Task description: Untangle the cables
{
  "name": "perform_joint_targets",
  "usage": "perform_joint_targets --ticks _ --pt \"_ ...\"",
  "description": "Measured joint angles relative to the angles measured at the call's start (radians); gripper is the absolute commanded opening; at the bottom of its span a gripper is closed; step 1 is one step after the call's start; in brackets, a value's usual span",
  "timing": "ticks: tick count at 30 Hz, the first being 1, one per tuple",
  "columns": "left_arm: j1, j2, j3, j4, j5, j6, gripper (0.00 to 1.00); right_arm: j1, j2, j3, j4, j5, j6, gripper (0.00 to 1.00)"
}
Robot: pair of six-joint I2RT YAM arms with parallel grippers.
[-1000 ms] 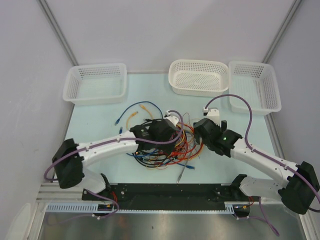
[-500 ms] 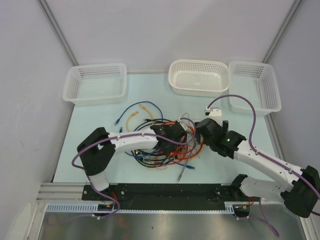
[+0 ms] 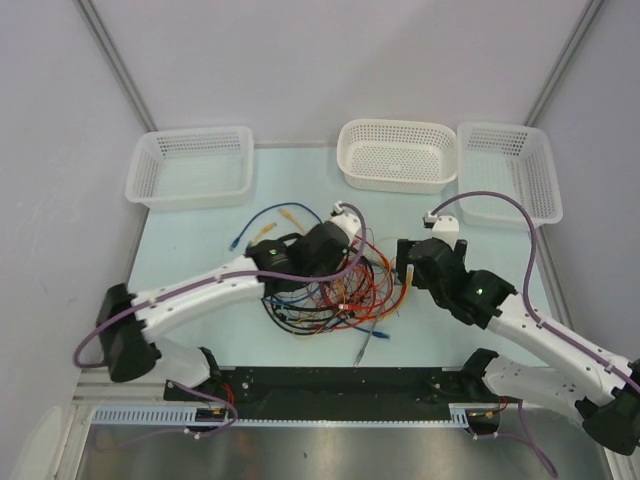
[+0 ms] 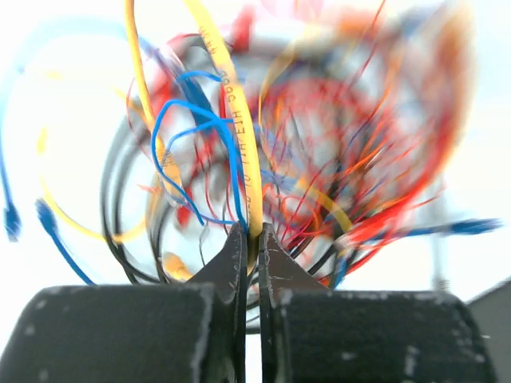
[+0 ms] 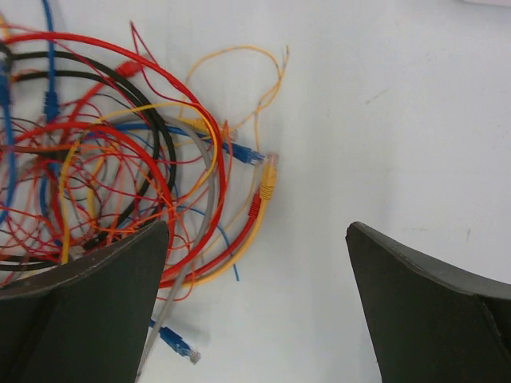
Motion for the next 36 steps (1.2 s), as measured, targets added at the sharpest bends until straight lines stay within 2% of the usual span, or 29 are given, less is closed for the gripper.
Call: perform_joint_targets --ticks 5,11,14,16,19,21,24,29,36 --pt "0.003 -0.19 0.108 0.024 0.042 0.039 0.08 0.005 -0.071 0.001 0.047 -0.017 -0.016 1.0" --pt "0.042 -0.294 0.134 0.081 0.25 0.07 0.07 0.008 -0.145 0.002 0.145 -0.074 -0.068 1.0" --pt "0.121 -0.324 0.084 0.15 0.394 0.048 0.05 -0.008 -0.204 0.002 0.198 -0.128 -0.069 1.0" --pt "0.173 -0.361 0.018 0.197 0.465 0.023 0.03 -0.058 -0.24 0.003 0.238 -0.185 -0.051 1.0" --pt "0.232 -0.433 -0.104 0.27 0.549 -0.018 0.01 -0.209 -0.254 0.008 0.296 -0.346 0.017 1.0" --pt "0.238 -0.465 -0.157 0.307 0.59 -0.037 0.01 -0.313 -0.24 0.01 0.341 -0.47 0.071 1.0" --pt "0.24 -0.485 -0.198 0.349 0.642 -0.06 0.0 -0.405 -0.19 0.01 0.423 -0.635 0.148 0.98" --pt "0.24 -0.492 -0.224 0.412 0.691 -0.079 0.0 -0.397 -0.061 0.011 0.644 -0.86 0.288 0.88" --pt "0.24 -0.498 -0.243 0.454 0.725 -0.092 0.0 -0.294 0.032 0.011 0.831 -0.956 0.396 0.77"
